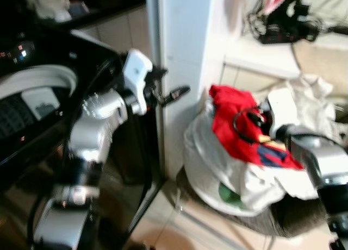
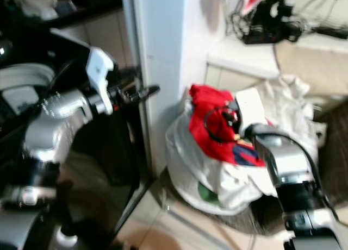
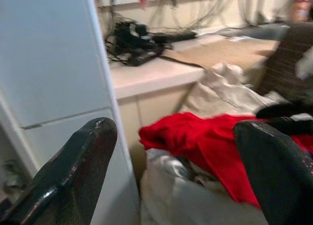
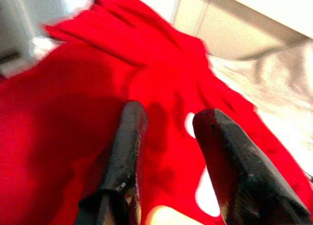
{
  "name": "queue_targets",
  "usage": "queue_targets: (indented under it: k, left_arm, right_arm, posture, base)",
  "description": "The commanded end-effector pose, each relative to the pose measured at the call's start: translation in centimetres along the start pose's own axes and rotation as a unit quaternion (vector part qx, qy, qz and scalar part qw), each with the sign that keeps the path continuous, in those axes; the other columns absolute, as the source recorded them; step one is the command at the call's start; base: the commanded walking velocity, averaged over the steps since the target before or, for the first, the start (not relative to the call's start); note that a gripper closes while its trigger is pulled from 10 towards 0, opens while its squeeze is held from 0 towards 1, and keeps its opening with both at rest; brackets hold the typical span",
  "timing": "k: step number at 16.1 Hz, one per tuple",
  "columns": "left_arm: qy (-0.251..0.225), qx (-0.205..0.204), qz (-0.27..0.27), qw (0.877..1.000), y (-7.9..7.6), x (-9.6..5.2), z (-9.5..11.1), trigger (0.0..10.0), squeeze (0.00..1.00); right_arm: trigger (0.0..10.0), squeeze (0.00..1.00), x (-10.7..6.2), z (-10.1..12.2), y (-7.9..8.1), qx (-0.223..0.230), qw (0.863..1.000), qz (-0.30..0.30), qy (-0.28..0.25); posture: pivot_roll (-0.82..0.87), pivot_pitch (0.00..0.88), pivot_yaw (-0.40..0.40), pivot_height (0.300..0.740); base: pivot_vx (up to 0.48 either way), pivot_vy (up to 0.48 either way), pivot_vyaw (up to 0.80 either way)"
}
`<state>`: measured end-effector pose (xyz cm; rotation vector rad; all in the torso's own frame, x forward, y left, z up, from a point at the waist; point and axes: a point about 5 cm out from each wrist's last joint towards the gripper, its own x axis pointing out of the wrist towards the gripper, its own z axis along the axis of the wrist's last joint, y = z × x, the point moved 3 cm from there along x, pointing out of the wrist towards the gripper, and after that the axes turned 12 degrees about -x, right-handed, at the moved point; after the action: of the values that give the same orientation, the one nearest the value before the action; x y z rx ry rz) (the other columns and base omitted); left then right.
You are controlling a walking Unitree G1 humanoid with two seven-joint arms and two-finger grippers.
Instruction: Clothes washing
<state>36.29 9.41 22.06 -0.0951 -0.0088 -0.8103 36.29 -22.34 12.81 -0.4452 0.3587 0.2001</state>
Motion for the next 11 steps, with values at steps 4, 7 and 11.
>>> queue_targets:
  k: [4,7,11]
  left_arm:
    - [0.020,-0.043,0.092,0.995,-0.3,-1.0,-2.2,10.0,0.00]
    - [0.010,-0.090,0.107,0.990,-0.7,-1.6,-2.7,10.0,0.00]
    - [0.088,-0.087,-0.010,0.992,-4.6,-2.9,-4.9,10.0,0.00]
  right_arm:
    - [10.0,1.00,1.5,-0.5,-0.7,-0.004,1.000,-0.002,-0.019]
    - [10.0,1.00,2.1,-0.8,-0.3,-0.002,1.000,0.020,-0.023]
    - [10.0,0.00,2.7,-3.6,1.6,-0.012,0.997,0.077,0.024]
  posture:
    - [-0.05,0.000,0.051,0.740]
    - [-0.04,0.000,0.036,0.740]
    - [-0.03,0.000,0.025,0.740]
  base:
    - [0.000,0.000,0.00]
    - [0.000,0.000,0.00]
    - [0.000,0.000,0.00]
